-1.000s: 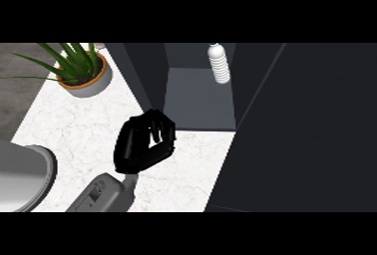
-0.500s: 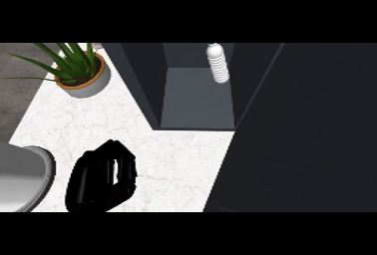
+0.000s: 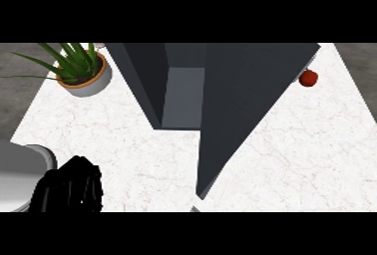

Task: Pick up the bottled water, place it into the cabinet and close the cabinet

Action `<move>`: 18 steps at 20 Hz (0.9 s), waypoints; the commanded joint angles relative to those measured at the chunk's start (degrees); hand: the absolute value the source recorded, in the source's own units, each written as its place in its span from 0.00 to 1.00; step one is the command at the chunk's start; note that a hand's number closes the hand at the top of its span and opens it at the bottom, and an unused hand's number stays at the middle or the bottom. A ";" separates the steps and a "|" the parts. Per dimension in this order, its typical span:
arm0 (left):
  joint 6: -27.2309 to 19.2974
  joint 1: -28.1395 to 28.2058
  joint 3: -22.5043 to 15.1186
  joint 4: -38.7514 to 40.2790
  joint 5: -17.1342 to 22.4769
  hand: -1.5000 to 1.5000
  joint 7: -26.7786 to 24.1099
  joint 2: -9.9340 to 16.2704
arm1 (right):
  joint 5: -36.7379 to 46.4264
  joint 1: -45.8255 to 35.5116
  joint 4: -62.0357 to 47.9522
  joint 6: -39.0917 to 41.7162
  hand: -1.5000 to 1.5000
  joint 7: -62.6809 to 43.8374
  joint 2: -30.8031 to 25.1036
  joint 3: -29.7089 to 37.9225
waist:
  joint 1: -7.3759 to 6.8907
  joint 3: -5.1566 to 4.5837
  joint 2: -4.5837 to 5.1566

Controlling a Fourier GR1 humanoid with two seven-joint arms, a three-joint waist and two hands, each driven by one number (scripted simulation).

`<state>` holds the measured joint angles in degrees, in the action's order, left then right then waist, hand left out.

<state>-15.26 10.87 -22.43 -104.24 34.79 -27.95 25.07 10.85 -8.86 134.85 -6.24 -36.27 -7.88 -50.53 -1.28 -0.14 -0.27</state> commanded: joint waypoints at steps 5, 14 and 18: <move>7.61 6.28 6.97 -1.25 4.32 1.00 -2.64 5.34 | 3.76 -16.84 -10.74 -10.38 1.00 -2.01 7.37 -0.93 | -1.09 -0.12 0.17; 12.88 10.44 8.09 -1.55 4.22 1.00 -5.19 6.85 | -6.37 -28.36 -23.51 -19.68 1.00 -2.50 7.55 11.60 | -2.26 -0.01 0.63; 13.88 10.49 11.41 -1.54 6.92 1.00 -3.52 7.75 | -17.95 -32.38 -36.16 -14.70 1.00 5.53 7.76 18.87 | -1.54 0.13 0.86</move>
<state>-2.96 20.60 -13.48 -105.40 40.25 -31.69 31.75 0.14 -36.46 110.00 -21.86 -35.90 -1.96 -36.64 -3.00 -0.11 0.42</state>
